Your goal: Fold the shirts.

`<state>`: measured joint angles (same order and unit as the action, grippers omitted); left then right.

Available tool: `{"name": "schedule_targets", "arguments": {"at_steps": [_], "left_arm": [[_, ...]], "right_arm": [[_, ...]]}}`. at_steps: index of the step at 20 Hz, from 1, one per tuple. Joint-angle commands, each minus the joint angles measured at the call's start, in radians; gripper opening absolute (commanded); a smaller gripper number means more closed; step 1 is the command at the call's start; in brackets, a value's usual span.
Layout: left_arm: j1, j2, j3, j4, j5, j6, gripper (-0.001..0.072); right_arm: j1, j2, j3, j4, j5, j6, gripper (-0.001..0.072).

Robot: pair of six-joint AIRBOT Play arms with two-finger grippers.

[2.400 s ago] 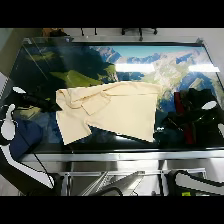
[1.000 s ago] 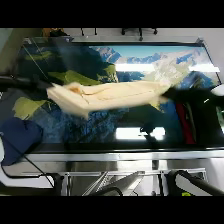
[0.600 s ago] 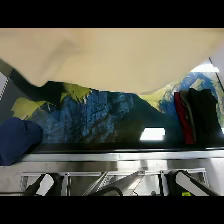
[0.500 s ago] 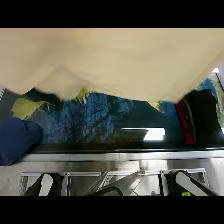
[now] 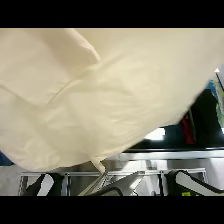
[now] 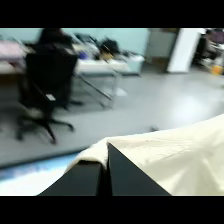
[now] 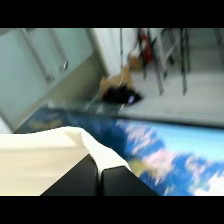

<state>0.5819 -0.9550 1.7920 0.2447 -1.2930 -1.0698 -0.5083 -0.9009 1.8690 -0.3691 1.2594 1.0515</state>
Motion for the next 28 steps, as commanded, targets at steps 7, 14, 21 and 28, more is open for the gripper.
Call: {"name": "schedule_targets", "arguments": {"at_steps": [7,14,21,28], "left_arm": [[-0.439,-0.598,-0.236,0.448,0.172,-0.006,0.0013],[-0.422,-0.981,0.1,0.623,0.124,-0.176,0.0012],[-0.427,-0.963,0.235,0.684,0.03,-0.237,0.0012],[-0.507,-0.867,0.006,1.069,0.059,-0.318,0.0012]], "right_arm": [[0.18,-0.444,-0.415,-0.172,-0.154,-0.123,0.0021],[0.211,-0.804,-0.142,-0.148,-0.261,-0.062,0.0021],[0.217,-0.829,0.066,-0.274,-0.088,0.034,0.0021],[0.313,-0.828,0.063,-0.672,0.0,0.139,0.0021]]}}
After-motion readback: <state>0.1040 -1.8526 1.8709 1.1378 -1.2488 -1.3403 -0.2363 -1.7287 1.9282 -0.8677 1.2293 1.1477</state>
